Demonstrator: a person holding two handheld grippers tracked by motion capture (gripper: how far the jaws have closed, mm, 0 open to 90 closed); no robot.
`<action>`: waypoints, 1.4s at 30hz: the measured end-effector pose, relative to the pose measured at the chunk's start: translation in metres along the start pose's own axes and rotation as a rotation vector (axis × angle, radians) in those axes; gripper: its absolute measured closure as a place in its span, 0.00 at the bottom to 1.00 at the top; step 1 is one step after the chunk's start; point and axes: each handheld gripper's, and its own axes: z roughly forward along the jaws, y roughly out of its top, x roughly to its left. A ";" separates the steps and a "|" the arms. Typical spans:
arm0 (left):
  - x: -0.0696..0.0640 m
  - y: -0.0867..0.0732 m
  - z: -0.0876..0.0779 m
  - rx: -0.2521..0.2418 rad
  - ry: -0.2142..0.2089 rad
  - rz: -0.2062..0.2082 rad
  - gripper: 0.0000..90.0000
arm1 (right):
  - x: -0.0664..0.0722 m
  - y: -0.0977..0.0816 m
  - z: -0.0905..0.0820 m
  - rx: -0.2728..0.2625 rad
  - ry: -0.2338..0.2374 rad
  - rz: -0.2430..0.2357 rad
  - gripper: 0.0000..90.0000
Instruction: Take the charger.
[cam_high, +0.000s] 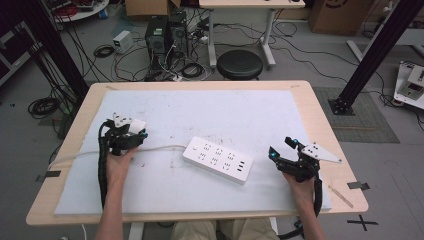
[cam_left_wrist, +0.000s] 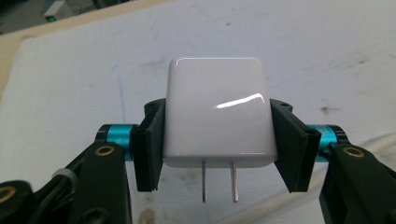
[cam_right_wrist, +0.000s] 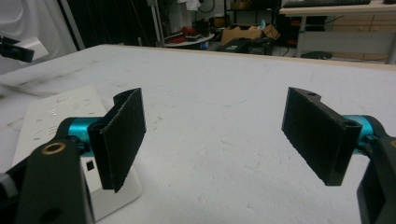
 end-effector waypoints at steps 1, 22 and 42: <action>-0.005 0.002 -0.002 -0.016 -0.006 0.017 0.47 | 0.000 0.000 0.000 0.000 -0.001 -0.001 0.25; -0.073 0.014 -0.044 -0.237 -0.051 0.235 0.47 | -0.001 0.001 0.002 0.025 0.016 0.014 0.25; -0.126 0.000 -0.054 -0.295 -0.086 0.415 0.47 | 0.002 0.004 0.002 0.036 0.106 0.032 0.25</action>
